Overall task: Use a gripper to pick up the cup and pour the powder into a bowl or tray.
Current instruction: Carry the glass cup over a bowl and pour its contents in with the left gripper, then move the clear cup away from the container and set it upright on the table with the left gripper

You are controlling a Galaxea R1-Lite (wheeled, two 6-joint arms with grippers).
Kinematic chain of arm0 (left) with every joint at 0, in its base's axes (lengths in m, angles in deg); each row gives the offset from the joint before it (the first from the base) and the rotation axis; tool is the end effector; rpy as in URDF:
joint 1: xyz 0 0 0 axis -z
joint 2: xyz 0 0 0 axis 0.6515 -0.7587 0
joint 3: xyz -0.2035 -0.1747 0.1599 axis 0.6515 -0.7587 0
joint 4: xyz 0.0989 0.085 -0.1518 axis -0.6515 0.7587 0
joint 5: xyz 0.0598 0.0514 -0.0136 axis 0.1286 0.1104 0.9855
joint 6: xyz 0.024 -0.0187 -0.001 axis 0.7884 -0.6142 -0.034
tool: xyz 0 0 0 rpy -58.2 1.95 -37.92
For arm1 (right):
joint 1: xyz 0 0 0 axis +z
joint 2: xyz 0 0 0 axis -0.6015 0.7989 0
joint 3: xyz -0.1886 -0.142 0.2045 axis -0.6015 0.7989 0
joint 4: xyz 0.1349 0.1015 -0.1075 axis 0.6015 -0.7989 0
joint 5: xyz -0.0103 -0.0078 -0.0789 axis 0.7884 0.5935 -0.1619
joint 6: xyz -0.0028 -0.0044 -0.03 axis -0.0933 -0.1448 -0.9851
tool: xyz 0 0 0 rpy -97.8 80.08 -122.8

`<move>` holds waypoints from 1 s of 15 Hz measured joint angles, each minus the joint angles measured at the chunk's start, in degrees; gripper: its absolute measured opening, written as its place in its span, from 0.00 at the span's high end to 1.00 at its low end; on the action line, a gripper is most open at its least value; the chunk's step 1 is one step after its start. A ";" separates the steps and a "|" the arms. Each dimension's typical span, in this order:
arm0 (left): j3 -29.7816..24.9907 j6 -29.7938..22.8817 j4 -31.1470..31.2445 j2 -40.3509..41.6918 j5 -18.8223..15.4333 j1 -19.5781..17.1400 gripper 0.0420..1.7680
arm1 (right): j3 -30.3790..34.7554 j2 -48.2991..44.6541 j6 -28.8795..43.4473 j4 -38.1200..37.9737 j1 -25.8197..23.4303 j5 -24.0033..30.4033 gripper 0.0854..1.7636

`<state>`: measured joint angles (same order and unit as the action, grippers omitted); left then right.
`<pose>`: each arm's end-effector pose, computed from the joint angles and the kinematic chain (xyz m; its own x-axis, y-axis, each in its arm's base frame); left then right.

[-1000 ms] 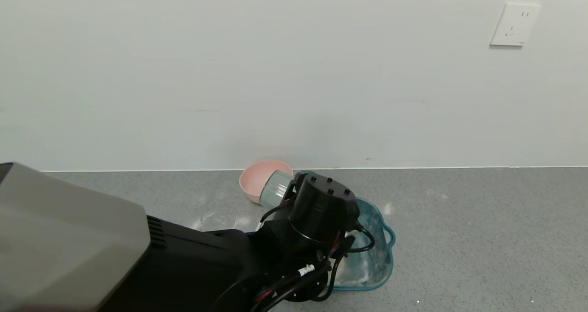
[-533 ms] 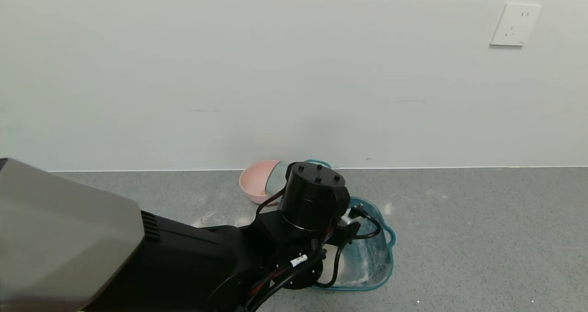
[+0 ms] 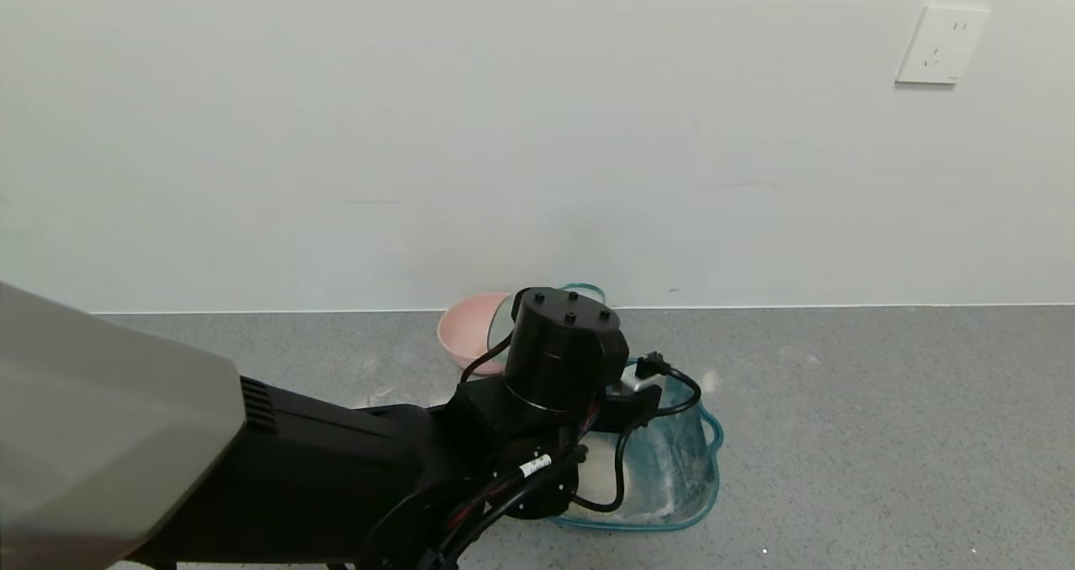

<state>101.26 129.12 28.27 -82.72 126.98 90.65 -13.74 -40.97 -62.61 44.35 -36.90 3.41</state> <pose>0.2689 -0.2847 0.1504 0.9753 0.0041 -0.2206 0.2201 -0.0922 0.9711 -0.0167 -0.0001 0.0749 1.0000 0.0012 -0.0045 -0.0013 1.0000 -0.0062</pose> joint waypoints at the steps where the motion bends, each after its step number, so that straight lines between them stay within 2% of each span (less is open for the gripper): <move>1: 0.00 -1.84 -0.05 0.17 0.05 -0.09 0.27 | 0.00 0.00 -0.02 0.00 0.00 0.00 0.03; 7: 1.05 -12.68 -0.46 0.46 0.62 -3.08 0.27 | 0.00 0.00 0.00 0.00 0.00 0.00 0.03; 15: -2.08 -19.30 -0.52 5.02 -0.56 -9.47 0.27 | 0.00 0.00 -0.02 -0.02 0.00 -0.02 0.03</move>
<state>99.17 109.82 27.75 -77.70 126.42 81.17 -13.74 -40.97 -62.63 44.32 -36.90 3.39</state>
